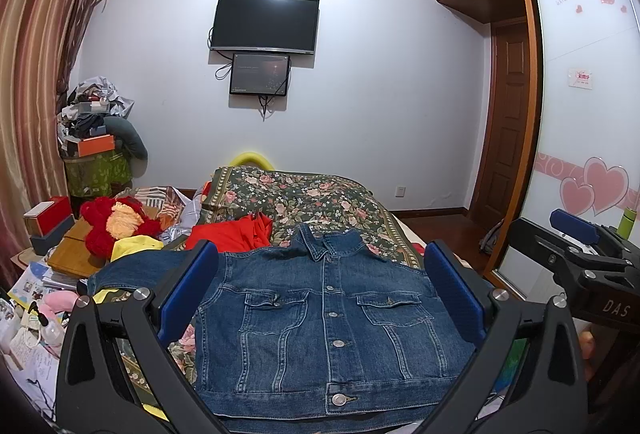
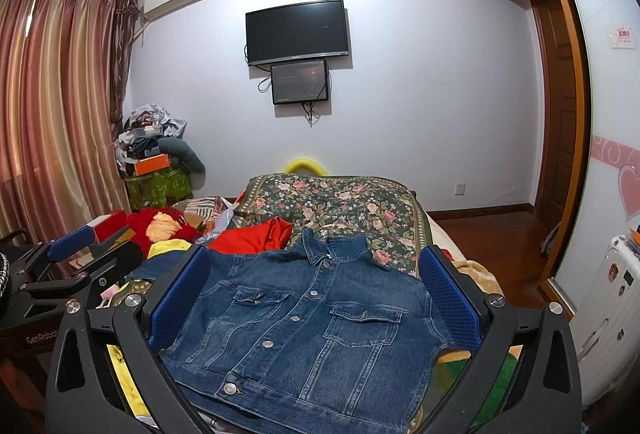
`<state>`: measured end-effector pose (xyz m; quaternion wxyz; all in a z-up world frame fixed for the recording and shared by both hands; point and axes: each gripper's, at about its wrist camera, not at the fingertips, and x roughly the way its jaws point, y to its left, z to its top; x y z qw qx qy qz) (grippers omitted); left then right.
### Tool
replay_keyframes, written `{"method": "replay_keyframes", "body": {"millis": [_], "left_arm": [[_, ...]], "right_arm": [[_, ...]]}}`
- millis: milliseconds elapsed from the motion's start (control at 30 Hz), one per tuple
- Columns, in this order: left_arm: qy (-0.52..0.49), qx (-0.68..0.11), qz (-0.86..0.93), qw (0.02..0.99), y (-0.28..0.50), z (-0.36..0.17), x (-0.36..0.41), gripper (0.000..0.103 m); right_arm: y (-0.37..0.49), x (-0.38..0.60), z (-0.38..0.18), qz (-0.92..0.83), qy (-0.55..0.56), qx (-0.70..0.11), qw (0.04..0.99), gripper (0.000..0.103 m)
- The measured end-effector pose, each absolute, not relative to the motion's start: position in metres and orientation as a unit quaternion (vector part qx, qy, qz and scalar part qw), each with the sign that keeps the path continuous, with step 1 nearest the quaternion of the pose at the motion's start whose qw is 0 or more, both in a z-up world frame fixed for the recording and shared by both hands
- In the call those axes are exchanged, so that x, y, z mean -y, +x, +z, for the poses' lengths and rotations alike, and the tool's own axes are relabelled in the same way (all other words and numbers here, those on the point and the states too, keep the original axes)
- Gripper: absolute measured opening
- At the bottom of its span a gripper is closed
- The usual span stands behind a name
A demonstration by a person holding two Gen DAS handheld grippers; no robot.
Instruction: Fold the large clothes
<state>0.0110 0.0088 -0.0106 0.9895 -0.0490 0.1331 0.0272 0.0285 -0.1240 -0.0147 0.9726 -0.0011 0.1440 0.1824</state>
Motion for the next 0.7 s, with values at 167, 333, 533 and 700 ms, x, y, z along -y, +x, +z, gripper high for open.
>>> {"method": "replay_keyframes", "body": {"millis": [167, 333, 533, 700], "left_arm": [[-0.052, -0.135, 0.028, 0.989, 0.012, -0.011, -0.009, 0.103], [-0.051, -0.136, 0.029, 0.989, 0.013, -0.012, -0.009, 0.103], [-0.055, -0.14, 0.031, 0.988, 0.017, -0.014, -0.011, 0.103], [-0.057, -0.147, 0.032, 0.987, 0.025, -0.015, -0.015, 0.103]], "right_arm": [[0.029, 0.123, -0.014, 0.182, -0.002, -0.145, 0.973, 0.103], [0.031, 0.124, -0.013, 0.183, 0.0, -0.148, 0.972, 0.103], [0.035, 0.125, -0.013, 0.183, 0.0, -0.154, 0.971, 0.103], [0.039, 0.124, -0.013, 0.184, 0.0, -0.159, 0.97, 0.103]]}}
